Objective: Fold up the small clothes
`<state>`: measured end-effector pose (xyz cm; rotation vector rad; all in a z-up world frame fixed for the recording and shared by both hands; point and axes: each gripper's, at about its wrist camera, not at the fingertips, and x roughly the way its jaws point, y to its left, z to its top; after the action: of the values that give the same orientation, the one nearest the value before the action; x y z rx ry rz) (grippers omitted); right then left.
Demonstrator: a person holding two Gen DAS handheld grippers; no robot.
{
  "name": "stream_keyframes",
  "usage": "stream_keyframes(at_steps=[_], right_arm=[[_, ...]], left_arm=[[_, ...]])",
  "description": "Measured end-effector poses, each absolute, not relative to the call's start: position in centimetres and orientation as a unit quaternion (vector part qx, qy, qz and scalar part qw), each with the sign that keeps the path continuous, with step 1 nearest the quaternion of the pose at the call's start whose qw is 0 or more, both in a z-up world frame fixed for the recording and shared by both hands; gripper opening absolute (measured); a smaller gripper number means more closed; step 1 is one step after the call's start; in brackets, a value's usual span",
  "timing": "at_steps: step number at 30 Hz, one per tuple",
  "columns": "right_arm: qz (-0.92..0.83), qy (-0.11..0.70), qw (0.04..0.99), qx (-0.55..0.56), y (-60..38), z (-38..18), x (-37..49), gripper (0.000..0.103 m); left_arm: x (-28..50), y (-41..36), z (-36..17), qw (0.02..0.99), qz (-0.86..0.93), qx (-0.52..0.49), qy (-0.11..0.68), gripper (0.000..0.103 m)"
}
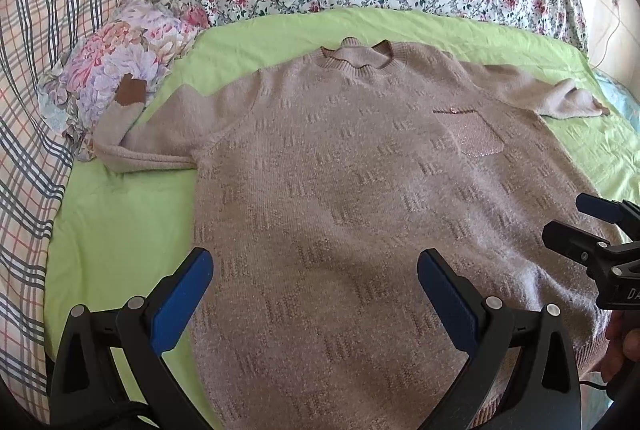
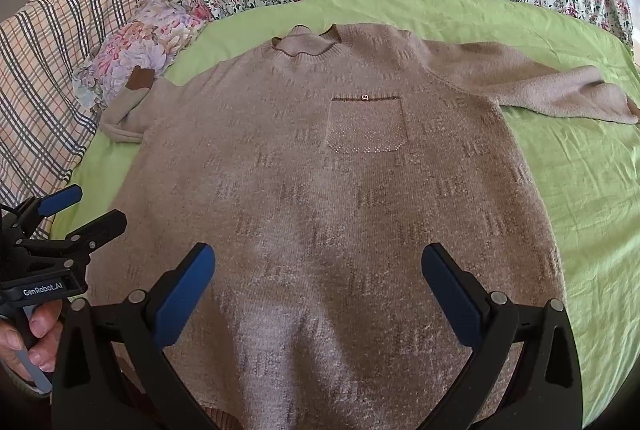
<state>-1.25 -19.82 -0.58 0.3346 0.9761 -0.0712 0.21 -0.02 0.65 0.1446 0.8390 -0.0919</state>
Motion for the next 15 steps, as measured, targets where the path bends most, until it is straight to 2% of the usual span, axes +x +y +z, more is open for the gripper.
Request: stream_keyframes(at_steps=[15], right_arm=[[-0.035,0.459,0.873,0.161,-20.46,-0.06,-1.34,0.103]], left_arm=[[0.38,0.11,1.11,0.907,-0.045,0.075,0.411,0.102]])
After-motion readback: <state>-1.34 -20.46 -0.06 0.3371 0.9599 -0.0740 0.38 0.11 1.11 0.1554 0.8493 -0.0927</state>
